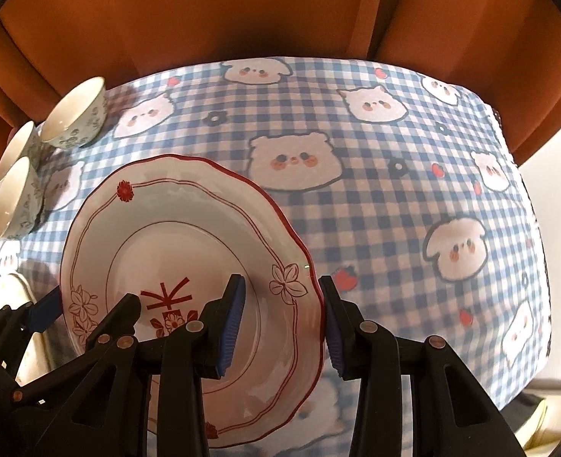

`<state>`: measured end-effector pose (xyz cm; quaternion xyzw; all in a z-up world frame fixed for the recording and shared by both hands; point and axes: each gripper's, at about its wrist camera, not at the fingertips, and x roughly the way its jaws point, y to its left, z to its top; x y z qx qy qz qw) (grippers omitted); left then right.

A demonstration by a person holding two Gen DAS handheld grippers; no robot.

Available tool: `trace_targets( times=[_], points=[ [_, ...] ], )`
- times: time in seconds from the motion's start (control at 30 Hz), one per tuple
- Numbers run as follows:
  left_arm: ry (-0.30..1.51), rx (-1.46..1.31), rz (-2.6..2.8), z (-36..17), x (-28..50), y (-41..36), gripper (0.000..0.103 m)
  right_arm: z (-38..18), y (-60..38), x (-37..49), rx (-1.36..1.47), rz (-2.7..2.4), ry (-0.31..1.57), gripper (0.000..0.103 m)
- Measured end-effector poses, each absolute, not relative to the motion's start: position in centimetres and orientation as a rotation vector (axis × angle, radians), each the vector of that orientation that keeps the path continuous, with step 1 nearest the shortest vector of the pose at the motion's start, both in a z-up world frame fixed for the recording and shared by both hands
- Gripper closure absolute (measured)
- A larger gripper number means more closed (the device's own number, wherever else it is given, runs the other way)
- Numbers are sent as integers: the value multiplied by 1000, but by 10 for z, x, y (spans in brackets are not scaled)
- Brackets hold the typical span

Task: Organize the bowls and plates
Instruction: 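Carry the red-rimmed plate with the right gripper over the yellow-flower stack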

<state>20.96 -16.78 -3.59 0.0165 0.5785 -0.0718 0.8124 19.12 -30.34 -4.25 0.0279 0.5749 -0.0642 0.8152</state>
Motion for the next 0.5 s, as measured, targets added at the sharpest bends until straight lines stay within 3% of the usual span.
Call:
trace_targets(
  times=[0.5],
  points=[
    [1181,-7,-125,-17,177,-68,41,-15,-203,162,52,-121,1175,59]
  ],
)
